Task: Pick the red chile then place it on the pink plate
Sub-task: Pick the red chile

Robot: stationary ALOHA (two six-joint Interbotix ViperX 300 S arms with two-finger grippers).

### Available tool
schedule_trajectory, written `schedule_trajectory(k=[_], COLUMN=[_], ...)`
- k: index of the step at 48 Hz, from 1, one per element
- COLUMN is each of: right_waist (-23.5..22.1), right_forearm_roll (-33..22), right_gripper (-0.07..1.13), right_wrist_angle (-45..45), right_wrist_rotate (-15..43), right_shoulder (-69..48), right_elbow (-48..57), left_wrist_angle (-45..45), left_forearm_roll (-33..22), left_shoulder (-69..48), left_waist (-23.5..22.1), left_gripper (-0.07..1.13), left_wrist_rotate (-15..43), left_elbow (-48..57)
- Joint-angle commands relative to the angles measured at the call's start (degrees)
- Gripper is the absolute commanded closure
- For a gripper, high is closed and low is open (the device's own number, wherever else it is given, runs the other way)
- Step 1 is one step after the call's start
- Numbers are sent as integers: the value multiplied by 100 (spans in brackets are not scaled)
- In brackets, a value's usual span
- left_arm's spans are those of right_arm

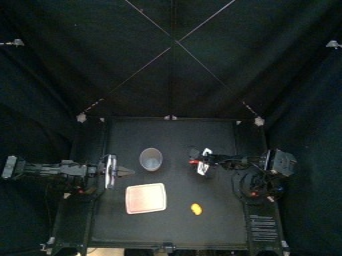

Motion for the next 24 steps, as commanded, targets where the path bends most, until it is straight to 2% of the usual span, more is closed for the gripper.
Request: schedule_trajectory(k=[1,6,11,24], right_waist=[18,79,132,229], right_forearm_roll=[-9,-9,-35,0], right_gripper=[2,5,14,60], right_wrist_angle=[-26,-18,-18,-9], right_wrist_rotate=[-9,-9,-9,9], right_shoulder=[9,79,97,97], right_elbow=[-97,-123,-141,-220], left_wrist_angle=[-18,-26,-18,-18], left_forearm_roll=[18,18,18,18], left_shoulder=[18,18,18,18], left_waist=[18,26,53,97], left_gripper=[109,109,109,109], left_wrist_rotate=[0,0,0,0], left_elbow=[-70,-62,-53,-44])
